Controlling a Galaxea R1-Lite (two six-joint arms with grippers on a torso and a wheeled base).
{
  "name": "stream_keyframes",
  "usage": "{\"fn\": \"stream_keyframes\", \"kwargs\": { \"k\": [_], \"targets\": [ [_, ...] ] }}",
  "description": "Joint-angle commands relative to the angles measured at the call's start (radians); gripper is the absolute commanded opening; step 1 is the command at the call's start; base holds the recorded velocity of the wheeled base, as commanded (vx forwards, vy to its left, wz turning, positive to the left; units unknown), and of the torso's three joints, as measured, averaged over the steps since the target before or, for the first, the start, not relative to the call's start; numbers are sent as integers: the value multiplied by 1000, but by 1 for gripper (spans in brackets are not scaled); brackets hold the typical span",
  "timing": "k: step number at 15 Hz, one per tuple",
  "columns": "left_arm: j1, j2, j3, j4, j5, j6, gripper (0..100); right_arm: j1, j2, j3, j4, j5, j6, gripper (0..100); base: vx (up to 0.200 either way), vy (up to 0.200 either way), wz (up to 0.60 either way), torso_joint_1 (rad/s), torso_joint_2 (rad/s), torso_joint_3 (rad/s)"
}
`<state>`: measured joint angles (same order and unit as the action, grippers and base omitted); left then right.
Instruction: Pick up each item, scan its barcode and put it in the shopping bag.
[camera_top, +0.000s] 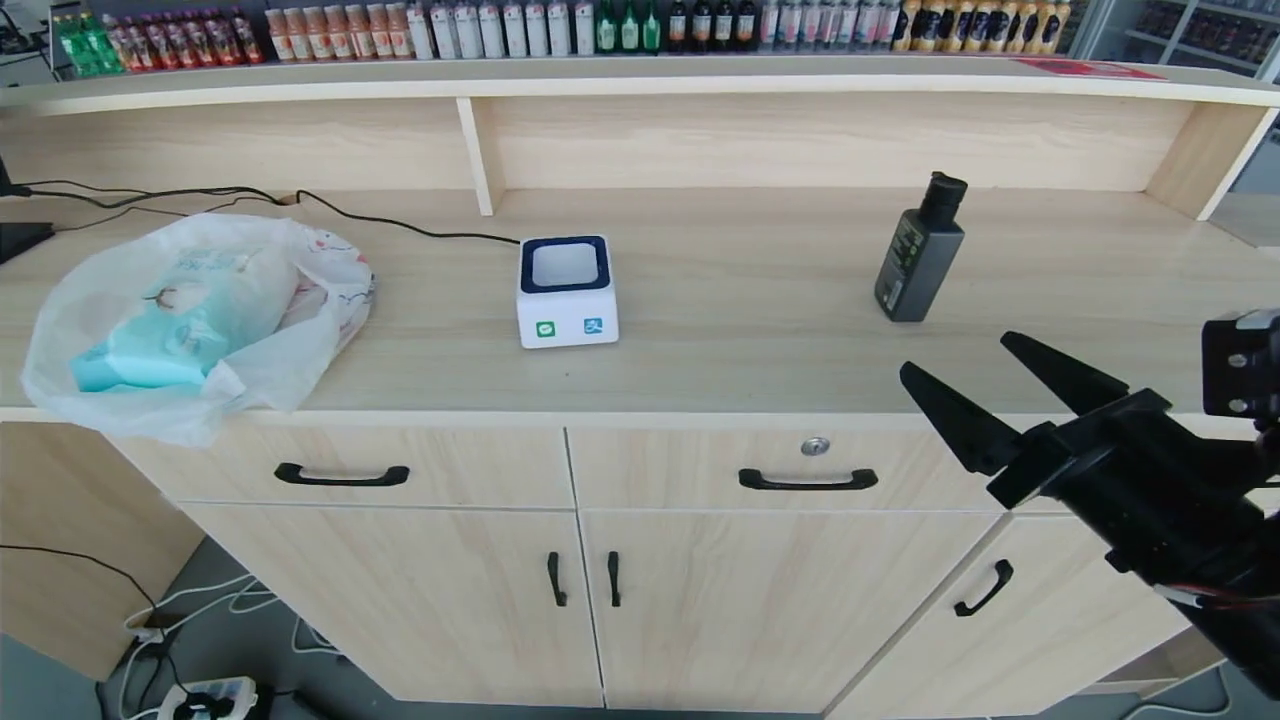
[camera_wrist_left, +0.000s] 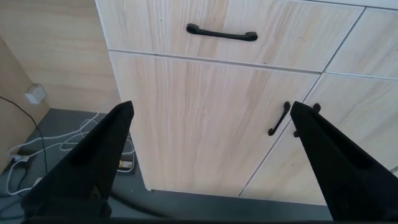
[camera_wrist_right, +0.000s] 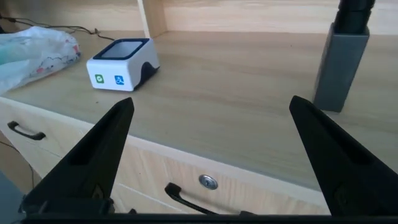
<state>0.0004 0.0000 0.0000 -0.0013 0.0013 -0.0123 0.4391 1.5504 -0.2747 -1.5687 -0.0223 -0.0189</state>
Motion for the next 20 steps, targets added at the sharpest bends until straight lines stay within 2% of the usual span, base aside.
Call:
{"fn": "stream_keyframes", "kwargs": {
  "k": [1,3,8,11,16,20],
  "targets": [
    [1,0,0,0,0,0,100,-19,37,-15,-2,-13,-12,100,0,-200,0,2,2,2],
    [0,0,0,0,0,-1,100,-16,60,-28,-2,-68,-32,100,200,0,0,0,5,2],
    [1,0,0,0,2,-3,100,75,85,-69,-2,-265,-33,100,200,0,0,-2,2,1],
    [0,0,0,0,2,-3,100,75,103,-74,-2,-272,-36,100,200,0,0,5,1,2],
    [1,0,0,0,2,-1,100,75,122,-90,-2,-272,-39,100,0,0,0,0,0,0],
    [0,0,0,0,0,0,100,81,200,-170,-2,-300,-47,100,0,0,0,0,0,0]
  ]
}}
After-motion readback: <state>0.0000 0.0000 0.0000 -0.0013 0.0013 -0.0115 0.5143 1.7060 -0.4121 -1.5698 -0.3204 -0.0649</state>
